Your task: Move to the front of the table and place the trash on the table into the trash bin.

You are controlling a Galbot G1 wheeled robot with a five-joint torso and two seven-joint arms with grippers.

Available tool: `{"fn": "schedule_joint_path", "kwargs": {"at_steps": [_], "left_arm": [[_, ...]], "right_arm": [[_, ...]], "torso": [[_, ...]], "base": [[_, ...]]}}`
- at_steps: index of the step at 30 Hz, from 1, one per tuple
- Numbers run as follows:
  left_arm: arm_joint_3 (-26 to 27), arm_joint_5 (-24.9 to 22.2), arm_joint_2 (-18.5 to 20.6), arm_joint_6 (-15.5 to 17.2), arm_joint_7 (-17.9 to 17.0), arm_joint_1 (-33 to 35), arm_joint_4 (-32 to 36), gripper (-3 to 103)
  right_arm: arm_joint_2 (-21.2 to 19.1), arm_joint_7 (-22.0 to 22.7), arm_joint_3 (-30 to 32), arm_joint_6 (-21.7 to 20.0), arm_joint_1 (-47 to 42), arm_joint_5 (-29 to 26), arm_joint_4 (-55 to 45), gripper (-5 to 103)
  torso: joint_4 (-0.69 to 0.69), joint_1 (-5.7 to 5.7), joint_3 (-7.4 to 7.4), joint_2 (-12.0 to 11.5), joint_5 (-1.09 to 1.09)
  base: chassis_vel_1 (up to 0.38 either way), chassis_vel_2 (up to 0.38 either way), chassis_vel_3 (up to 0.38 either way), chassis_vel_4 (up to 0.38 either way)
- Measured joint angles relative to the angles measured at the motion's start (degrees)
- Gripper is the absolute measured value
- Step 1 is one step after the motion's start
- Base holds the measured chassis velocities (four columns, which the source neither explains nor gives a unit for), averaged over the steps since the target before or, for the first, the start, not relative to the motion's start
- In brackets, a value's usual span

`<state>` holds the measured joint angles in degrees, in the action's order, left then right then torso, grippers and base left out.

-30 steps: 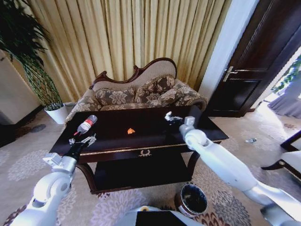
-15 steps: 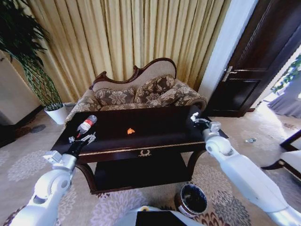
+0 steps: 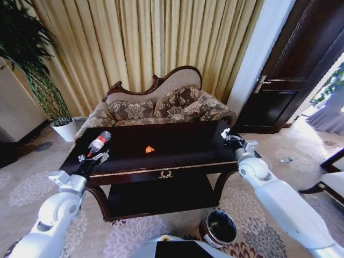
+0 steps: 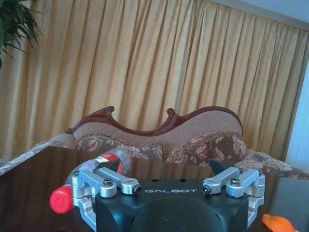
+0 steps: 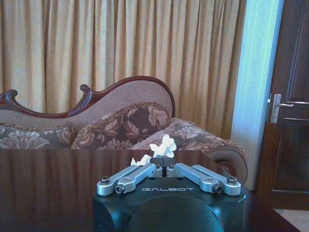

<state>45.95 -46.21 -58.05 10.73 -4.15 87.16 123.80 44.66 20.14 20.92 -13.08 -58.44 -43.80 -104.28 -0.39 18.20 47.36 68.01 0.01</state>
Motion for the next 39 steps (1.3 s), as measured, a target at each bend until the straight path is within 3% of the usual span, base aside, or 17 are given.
{"fn": "schedule_joint_path", "kwargs": {"at_steps": [39], "left_arm": [[0.01, 0.58, -0.96, 0.27, -0.05, 1.02, 1.32, 100]], "right_arm": [[0.88, -1.7, 1.61, 1.53, -2.78, 1.26, -0.69, 0]], "torso": [[0.0, -0.01, -0.01, 0.01, 0.0]], "base": [[0.103, -0.107, -0.107, 0.104]]}}
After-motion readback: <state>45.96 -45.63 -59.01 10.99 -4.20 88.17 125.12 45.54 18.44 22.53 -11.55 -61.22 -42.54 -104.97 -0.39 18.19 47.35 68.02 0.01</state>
